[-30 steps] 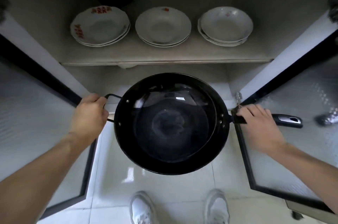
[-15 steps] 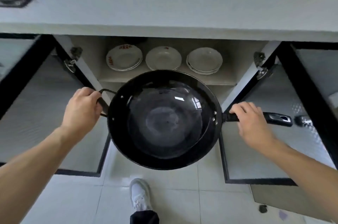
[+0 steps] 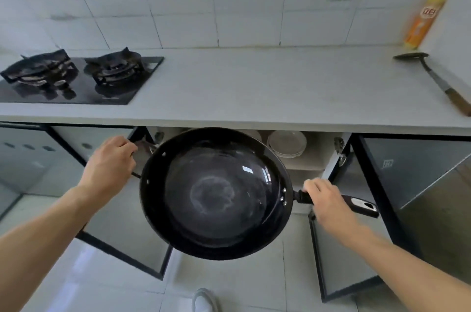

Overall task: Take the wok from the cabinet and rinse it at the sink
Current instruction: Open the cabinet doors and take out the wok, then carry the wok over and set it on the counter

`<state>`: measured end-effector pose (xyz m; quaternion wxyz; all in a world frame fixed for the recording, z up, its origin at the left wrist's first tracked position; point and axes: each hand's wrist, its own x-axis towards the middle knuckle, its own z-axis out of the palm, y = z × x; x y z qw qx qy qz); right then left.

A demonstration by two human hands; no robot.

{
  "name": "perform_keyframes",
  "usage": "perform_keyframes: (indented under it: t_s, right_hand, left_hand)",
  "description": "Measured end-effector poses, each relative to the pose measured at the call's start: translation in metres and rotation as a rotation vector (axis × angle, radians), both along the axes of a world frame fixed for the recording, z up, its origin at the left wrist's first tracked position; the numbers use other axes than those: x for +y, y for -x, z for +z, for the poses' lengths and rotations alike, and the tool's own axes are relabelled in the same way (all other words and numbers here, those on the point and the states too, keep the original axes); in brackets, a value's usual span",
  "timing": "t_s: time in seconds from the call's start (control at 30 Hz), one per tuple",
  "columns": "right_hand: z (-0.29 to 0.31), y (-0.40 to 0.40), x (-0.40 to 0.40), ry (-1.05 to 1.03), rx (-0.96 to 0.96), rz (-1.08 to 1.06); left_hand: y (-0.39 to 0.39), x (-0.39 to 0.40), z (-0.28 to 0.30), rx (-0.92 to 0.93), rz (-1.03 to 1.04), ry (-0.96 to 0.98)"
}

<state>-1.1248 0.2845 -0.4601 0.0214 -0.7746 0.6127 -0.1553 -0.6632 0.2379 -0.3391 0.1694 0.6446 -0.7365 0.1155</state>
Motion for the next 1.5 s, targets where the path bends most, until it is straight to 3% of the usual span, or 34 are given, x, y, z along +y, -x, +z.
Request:
perform_keyframes:
  t_s: [0.4, 0.6, 1.07, 1.5]
  right_hand:
    - [0.207, -0.056, 0.007, 0.080, 0.098, 0.157]
    - [0.280, -0.108, 0.015, 0.154, 0.168, 0.162]
    - [0.327, -0.262, -0.025, 0.299, 0.234, 0.244]
    - [0.321, -0.418, -0.164, 0.350, 0.124, 0.524]
  left_hand:
    - [-0.079, 0.073, 0.145, 0.089, 0.164, -0.003]
    - [-0.126, 0.090, 0.199, 0.130, 0.182, -0.011]
    - [-0.277, 0.098, 0.223, 0.139, 0.312, 0.038]
    - [-0.378, 0.108, 0.237, 0.026, 0.621, 0.065]
